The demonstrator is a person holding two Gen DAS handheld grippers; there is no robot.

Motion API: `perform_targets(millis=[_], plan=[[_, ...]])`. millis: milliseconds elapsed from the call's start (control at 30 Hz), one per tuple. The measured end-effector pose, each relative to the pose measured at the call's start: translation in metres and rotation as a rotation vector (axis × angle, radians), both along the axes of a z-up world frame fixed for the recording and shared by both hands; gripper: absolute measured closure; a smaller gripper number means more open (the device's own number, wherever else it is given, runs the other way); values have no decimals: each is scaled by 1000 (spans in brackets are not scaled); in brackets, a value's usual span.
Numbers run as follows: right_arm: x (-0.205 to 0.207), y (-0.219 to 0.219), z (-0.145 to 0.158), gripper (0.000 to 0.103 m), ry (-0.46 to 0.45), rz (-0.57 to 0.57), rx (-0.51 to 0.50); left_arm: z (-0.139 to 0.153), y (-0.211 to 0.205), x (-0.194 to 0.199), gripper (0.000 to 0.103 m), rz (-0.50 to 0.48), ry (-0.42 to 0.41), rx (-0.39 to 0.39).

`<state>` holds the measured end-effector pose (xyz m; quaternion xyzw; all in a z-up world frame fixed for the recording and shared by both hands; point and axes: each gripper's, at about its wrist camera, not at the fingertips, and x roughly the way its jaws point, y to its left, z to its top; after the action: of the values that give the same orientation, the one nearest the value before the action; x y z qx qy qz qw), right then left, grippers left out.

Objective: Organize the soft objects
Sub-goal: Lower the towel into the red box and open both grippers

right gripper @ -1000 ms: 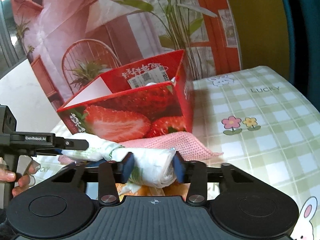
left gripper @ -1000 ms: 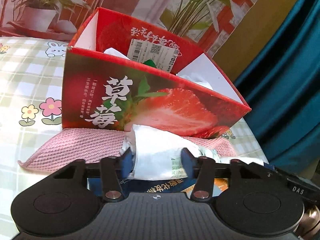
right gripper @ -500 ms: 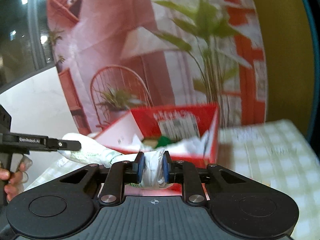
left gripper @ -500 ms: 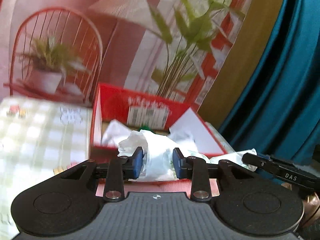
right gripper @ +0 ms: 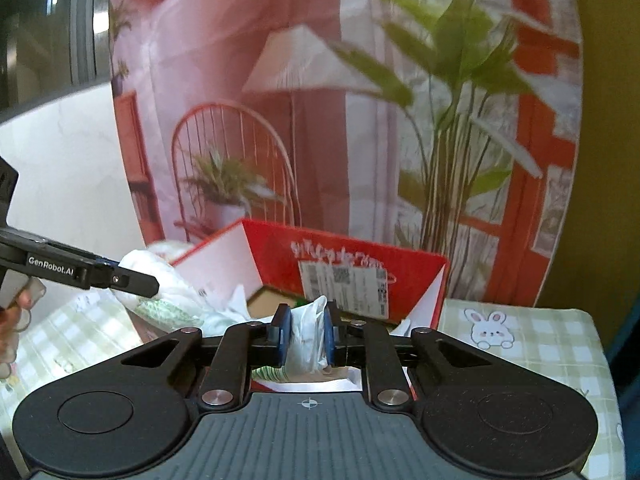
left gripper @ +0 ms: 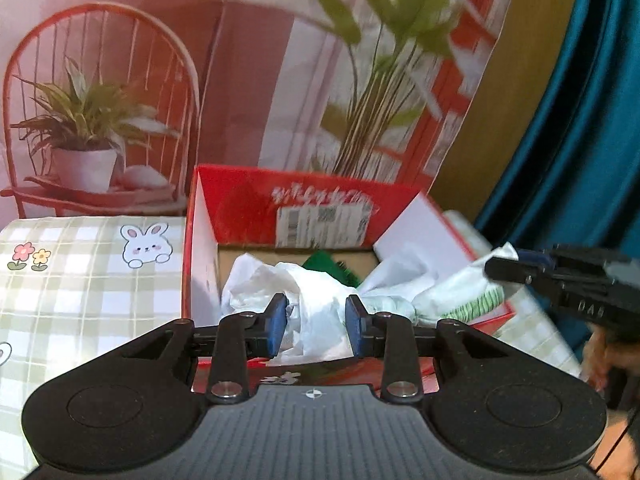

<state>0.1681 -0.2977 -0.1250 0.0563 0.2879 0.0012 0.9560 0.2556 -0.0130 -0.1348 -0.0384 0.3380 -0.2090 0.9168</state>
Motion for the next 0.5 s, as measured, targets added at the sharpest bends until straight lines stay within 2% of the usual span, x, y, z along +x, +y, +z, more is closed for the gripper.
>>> perform_targets(millis=[167, 367, 500], plan=[[30, -6, -22, 88, 107, 19, 8, -16, -1, 28, 73, 8, 70, 16], [60, -1, -43, 88, 196, 39, -9, -33, -17, 48, 73, -7, 116, 108], [76, 1, -53, 88, 262, 54, -13, -37, -15, 55, 73, -7, 155, 95]])
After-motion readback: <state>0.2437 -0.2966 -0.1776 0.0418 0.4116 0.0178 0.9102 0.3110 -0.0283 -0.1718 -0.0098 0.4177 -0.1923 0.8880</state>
